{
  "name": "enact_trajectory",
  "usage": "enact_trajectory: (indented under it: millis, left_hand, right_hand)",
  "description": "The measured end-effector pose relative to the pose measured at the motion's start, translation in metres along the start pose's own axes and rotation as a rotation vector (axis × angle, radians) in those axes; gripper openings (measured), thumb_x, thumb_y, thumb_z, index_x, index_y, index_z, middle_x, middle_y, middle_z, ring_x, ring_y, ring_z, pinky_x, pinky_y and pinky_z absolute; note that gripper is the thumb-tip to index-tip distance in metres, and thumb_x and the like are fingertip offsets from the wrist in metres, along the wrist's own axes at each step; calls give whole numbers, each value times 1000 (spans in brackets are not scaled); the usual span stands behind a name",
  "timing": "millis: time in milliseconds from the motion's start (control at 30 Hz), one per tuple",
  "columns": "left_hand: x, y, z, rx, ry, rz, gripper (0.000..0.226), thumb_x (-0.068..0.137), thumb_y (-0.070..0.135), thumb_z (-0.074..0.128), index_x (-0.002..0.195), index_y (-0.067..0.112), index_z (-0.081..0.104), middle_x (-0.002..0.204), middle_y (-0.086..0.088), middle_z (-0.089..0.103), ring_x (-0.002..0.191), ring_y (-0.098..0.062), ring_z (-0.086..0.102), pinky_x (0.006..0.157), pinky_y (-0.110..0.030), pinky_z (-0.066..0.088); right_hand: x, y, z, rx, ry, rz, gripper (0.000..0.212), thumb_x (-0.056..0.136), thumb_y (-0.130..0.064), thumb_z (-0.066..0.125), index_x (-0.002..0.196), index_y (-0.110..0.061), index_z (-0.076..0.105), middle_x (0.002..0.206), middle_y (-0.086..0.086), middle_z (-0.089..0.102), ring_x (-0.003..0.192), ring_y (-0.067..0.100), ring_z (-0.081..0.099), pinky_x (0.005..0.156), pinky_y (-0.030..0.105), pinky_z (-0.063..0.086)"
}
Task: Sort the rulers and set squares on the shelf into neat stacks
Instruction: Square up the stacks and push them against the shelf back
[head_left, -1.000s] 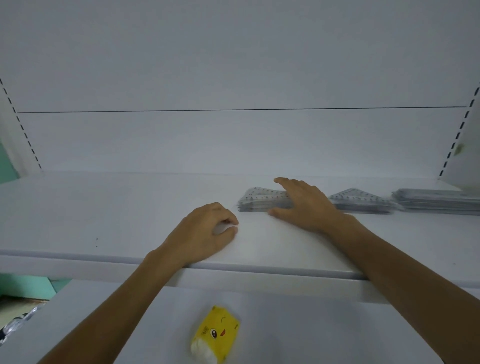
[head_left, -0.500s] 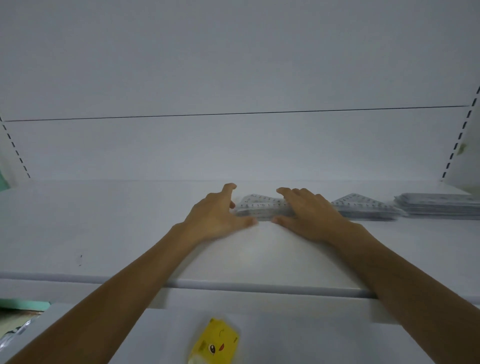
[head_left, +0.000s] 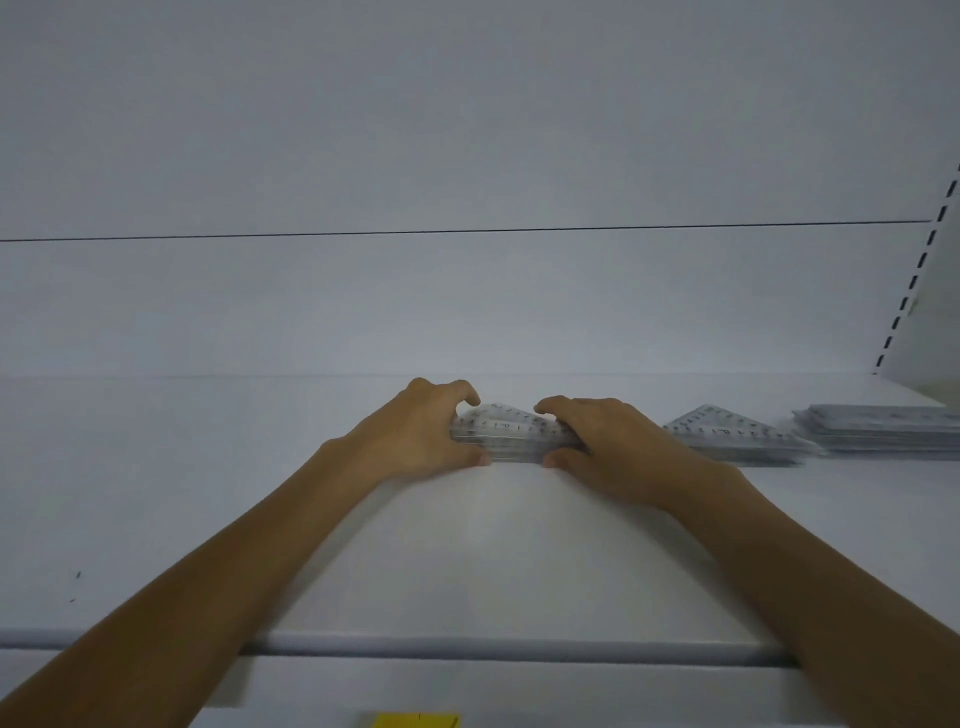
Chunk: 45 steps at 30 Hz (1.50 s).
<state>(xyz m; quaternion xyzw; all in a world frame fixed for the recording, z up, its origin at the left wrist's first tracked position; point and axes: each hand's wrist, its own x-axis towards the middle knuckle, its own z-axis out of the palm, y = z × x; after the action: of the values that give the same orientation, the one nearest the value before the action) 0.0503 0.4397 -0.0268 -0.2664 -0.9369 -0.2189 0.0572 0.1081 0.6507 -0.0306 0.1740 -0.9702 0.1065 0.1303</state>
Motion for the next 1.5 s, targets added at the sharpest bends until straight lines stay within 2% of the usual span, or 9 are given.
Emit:
enact_trajectory:
  millis: [200,400,600,733,833,967,1067,1267,1500]
  left_hand:
    - [-3,-12,5,-69,76,51,57,63,50,75,113,35,52,77,15,55,65,2,55,53,-9,35]
    - [-6,-19,5,-75,73,111,68,66,55,69,127,41,42,86,19,53,73,4,55,62,-9,38]
    - [-6,-19,1,-38,36,117,71,70,55,68,130,38,35,86,19,52,74,2,53,63,-13,38]
    - [-6,-21,-2,306,35,37,52,66,74,52,93,30,46,77,15,54,70,-3,50,57,-23,32]
    - [-5,-22,1,255,11,110,41,76,65,51,67,27,40,66,11,52,59,-4,46,51,-22,27]
    - [-3,-21,3,199,0,123,41,81,58,53,64,25,36,62,9,47,57,-7,42,51,-24,27]
    - [-3,-20,4,148,-16,97,40,81,55,56,62,27,35,60,10,45,54,-6,40,50,-24,25]
    - [-4,-19,-2,245,-53,14,33,80,45,54,61,23,38,60,8,45,49,-8,37,46,-22,25]
    - [-8,-17,-9,367,-31,1,52,70,73,47,58,23,37,53,9,42,48,-7,37,48,-24,25]
  right_hand:
    - [7,-2,0,-17,-20,35,49,91,-30,54,136,-19,38,124,4,56,111,22,49,84,25,33]
    - [9,-5,0,-12,-43,90,48,88,-32,59,131,-17,44,114,6,61,104,23,53,85,28,39]
    - [26,-16,-25,-113,-316,187,48,79,-29,67,122,-15,50,117,5,57,102,23,57,85,33,50]
    - [41,-24,-38,-170,-443,264,42,70,-25,77,104,-8,60,96,9,66,74,21,63,58,25,47]
    - [46,-22,-36,-166,-445,273,43,67,-24,81,101,-6,61,89,9,66,69,21,63,55,23,47]
    - [43,-15,-31,-137,-376,232,52,67,-27,81,111,-12,56,99,1,54,92,22,60,76,32,51]
    - [37,-9,-31,-67,-317,195,52,67,-29,81,111,-17,56,93,-6,42,90,18,53,75,27,45]
    - [36,-7,-26,27,-274,119,40,72,-25,76,107,-19,60,95,-5,48,90,18,58,81,31,52]
    - [32,-7,-32,97,-340,171,45,73,-29,74,114,-26,54,96,-11,50,93,14,56,82,29,50]
